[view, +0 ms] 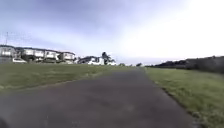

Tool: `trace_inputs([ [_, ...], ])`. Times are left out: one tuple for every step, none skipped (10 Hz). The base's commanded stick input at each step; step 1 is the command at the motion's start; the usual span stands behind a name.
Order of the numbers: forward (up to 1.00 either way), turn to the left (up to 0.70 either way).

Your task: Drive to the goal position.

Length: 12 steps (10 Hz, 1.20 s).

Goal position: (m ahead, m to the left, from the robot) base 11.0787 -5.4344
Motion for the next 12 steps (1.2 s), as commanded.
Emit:
trace_inputs([
  [1.00,0.00],
  [1.00,0.00],
  [1.00,0.00],
  [1.00,0.00],
  [1.00,0.00],
  [1.00,0.00],
  [1.00,0.00],
  [1.00,0.00],
  [1.00,-0.07],
  [1.00,-0.15],
  [1.00,-0.22],
  [1.00,-0.24],
])
